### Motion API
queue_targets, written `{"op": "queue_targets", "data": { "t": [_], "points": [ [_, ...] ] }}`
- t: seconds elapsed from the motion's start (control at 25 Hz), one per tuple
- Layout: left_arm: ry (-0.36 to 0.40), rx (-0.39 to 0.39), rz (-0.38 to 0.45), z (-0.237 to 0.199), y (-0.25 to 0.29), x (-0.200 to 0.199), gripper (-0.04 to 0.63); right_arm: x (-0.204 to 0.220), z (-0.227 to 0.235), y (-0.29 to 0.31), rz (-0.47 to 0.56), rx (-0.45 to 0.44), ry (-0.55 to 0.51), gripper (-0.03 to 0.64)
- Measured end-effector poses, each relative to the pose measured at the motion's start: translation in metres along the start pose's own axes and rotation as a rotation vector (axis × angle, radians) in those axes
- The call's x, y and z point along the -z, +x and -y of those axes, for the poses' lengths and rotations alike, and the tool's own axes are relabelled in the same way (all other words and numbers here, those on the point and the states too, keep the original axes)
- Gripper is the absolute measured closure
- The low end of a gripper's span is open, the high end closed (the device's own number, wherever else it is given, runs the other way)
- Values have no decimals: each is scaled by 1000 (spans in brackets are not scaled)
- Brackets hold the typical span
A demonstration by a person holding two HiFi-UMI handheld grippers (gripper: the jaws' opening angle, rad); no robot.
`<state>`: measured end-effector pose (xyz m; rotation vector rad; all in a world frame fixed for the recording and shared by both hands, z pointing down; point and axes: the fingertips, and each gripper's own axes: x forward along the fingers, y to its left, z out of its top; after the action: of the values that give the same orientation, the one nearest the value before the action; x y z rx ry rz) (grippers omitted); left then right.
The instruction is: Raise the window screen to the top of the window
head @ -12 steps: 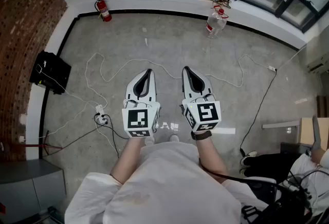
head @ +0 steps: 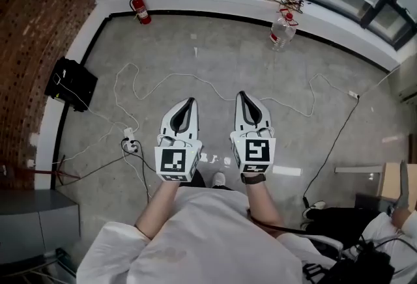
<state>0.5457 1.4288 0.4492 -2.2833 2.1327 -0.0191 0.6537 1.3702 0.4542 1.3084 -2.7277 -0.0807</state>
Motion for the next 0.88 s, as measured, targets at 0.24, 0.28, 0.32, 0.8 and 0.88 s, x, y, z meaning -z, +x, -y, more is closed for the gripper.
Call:
{"op": "queue_targets", "data": {
  "t": [0.24, 0.28, 0.32, 0.8, 0.88],
  "points": [
    [3, 13, -27, 5, 11, 5, 595, 9, -8, 12, -20, -73, 36, 618],
    [-3, 13, -30, 3, 15, 7, 595, 12, -10, 15, -26, -80, 41, 618],
    [-18, 8, -32, 0, 19, 8, 595, 15, -11, 19, -34, -86, 43, 618],
    [-52, 39, 0, -67, 92, 2, 595, -6, -17, 99, 14, -49, 1, 618],
    [-53, 35, 21, -81, 106, -5, 595, -15, -20, 117, 21, -52, -22, 618]
  ]
}}
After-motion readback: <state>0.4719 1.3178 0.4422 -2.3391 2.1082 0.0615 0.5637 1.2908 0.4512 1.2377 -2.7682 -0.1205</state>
